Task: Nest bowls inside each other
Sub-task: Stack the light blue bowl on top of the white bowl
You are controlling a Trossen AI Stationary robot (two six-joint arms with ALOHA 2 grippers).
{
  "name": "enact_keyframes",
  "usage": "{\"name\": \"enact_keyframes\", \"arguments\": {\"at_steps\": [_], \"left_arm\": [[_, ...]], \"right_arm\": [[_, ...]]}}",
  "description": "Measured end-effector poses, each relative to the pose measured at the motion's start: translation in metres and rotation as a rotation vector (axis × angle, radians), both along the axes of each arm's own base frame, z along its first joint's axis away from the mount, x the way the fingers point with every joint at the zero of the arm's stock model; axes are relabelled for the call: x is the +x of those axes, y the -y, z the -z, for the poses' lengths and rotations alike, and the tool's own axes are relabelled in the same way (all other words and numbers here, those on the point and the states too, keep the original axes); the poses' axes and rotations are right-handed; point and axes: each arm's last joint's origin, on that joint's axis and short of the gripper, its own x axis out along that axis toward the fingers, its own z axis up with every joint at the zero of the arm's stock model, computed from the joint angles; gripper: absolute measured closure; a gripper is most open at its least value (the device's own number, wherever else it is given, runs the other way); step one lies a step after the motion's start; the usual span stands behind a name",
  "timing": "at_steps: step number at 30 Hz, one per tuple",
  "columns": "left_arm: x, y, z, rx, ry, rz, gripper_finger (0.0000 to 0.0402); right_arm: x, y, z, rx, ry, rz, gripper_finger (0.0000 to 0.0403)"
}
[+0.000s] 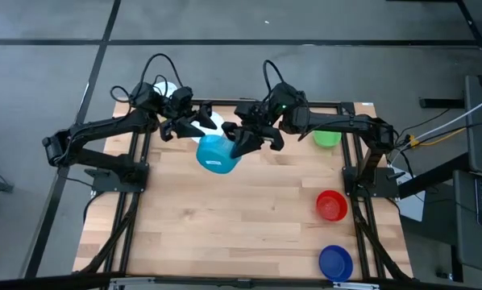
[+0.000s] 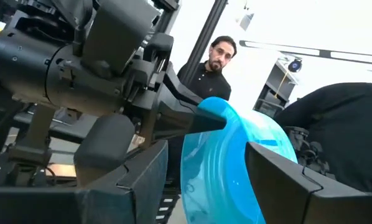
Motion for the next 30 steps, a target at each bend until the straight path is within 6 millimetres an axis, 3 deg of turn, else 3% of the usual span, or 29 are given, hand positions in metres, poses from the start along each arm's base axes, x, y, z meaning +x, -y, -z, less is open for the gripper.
{"name": "enact_keyframes", "arguments": {"at_steps": [9, 17, 30], "left_arm": [[-0.013, -0.012, -0.003, 0.02, -0.017, -0.018, 0.0189], [-0.028, -0.007, -0.015, 0.044, 0.038, -0.051, 0.0189], [-0.01, -0.002, -0.002, -0.003, -0.034, 0.001, 0.019]], "right_arm": [[0.001, -0.007, -0.003, 0.001, -0.003, -0.001, 0.0395], [0.0, 0.0, -0.003, -0.003, 0.0, 0.008, 0.0395], [0.0, 0.001, -0.003, -0.007, 0.001, 0.005, 0.0395]]}}
